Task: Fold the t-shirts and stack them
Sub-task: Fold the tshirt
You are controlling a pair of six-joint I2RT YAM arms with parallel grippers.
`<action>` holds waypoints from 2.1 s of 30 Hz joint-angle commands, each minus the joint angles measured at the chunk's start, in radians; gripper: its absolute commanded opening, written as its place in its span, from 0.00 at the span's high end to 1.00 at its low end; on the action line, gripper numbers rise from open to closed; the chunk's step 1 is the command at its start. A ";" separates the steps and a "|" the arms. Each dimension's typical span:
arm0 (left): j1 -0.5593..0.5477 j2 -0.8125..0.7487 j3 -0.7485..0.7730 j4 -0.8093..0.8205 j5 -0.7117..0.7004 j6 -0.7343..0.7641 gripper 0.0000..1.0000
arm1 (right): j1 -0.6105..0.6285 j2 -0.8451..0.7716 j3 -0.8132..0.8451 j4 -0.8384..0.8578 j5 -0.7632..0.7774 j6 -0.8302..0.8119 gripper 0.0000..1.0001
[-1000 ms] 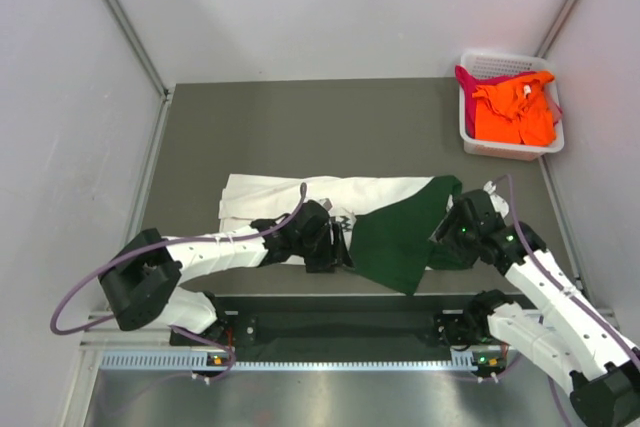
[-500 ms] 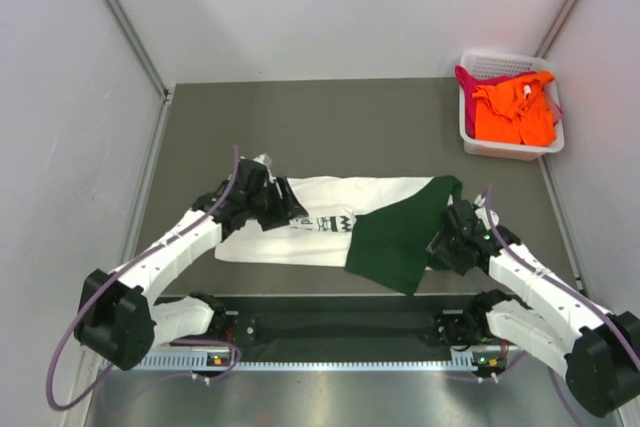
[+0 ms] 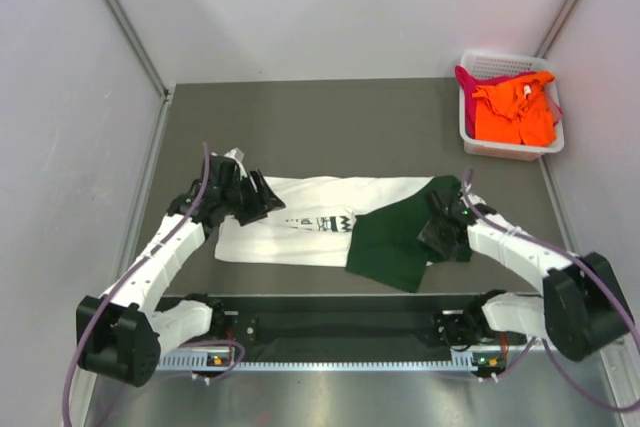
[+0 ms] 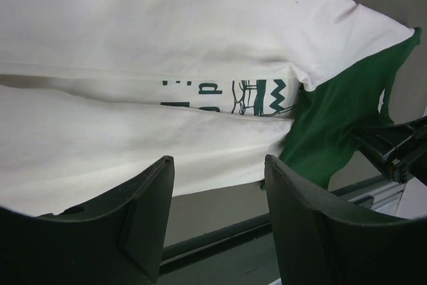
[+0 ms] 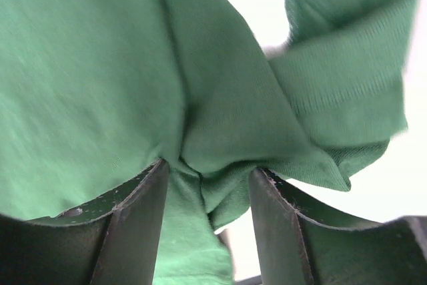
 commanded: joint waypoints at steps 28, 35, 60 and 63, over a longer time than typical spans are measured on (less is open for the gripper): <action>0.115 -0.160 -0.063 -0.058 0.041 0.087 0.38 | -0.272 1.071 1.407 0.299 -0.569 -0.481 0.00; 0.048 -0.135 -0.051 -0.043 -0.026 0.085 0.39 | -0.332 0.803 1.055 0.420 -0.639 -0.561 0.00; -0.618 0.421 0.185 -0.095 -0.613 0.164 0.59 | -0.427 0.689 0.653 0.678 -0.768 -0.504 0.06; -0.618 0.498 0.219 -0.136 -0.656 0.159 0.55 | -0.427 0.680 0.645 0.683 -0.768 -0.504 0.05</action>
